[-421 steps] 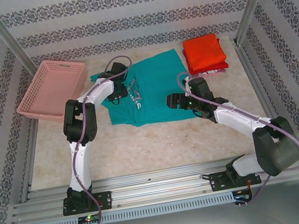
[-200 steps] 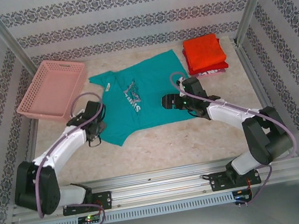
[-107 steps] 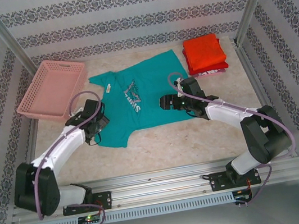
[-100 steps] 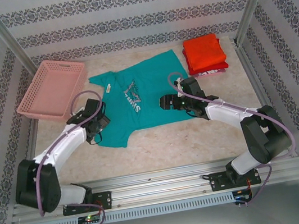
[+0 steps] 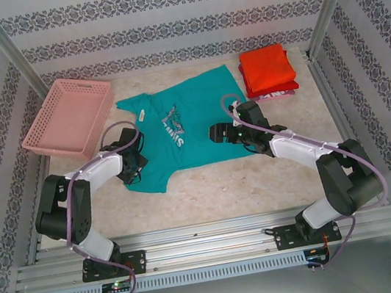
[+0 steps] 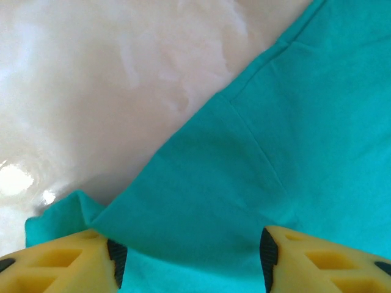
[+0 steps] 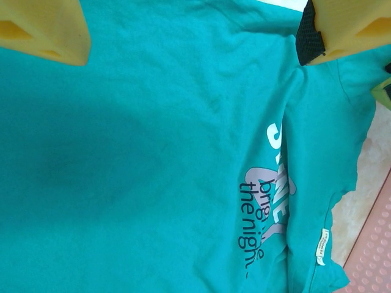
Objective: Fold and stack the t-shirts
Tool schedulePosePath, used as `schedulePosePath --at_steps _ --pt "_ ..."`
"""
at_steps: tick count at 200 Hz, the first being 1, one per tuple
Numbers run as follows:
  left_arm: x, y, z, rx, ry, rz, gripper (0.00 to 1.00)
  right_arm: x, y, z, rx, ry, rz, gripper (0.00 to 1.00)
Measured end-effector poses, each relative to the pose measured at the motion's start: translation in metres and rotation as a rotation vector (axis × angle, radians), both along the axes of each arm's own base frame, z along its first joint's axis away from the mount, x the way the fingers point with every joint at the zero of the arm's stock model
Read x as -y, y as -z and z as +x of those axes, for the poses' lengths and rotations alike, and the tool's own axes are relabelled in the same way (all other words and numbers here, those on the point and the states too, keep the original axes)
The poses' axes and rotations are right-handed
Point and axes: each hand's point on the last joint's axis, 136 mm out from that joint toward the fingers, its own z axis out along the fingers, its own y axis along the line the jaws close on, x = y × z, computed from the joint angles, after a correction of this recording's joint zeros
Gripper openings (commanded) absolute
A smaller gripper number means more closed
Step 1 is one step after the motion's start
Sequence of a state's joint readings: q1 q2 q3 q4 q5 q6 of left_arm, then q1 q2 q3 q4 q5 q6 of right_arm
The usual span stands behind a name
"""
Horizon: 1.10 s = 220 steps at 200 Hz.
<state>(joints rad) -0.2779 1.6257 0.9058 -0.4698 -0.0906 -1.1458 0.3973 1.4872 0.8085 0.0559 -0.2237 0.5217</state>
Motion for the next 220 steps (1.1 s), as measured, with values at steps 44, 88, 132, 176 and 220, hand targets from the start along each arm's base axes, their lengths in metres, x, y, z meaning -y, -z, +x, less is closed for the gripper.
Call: schedulePosePath --at_steps 44,88,132,176,220 --pt "-0.002 0.007 0.002 0.019 -0.054 -0.029 0.43 0.002 -0.002 0.000 0.007 0.007 -0.002 0.87" --pt "-0.011 0.010 0.002 0.051 -0.109 -0.059 0.10 0.007 0.000 -0.003 0.003 0.018 -0.006 0.87" --pt "-0.011 0.008 -0.001 0.076 -0.121 -0.079 0.00 0.040 0.004 -0.003 -0.035 0.176 -0.027 0.80" --pt "-0.011 0.002 -0.006 0.120 -0.113 -0.097 0.00 0.111 0.043 -0.032 -0.173 0.468 -0.097 0.74" --pt "-0.009 0.008 -0.008 0.138 -0.108 -0.119 0.00 0.140 0.071 -0.043 -0.271 0.550 -0.158 0.72"
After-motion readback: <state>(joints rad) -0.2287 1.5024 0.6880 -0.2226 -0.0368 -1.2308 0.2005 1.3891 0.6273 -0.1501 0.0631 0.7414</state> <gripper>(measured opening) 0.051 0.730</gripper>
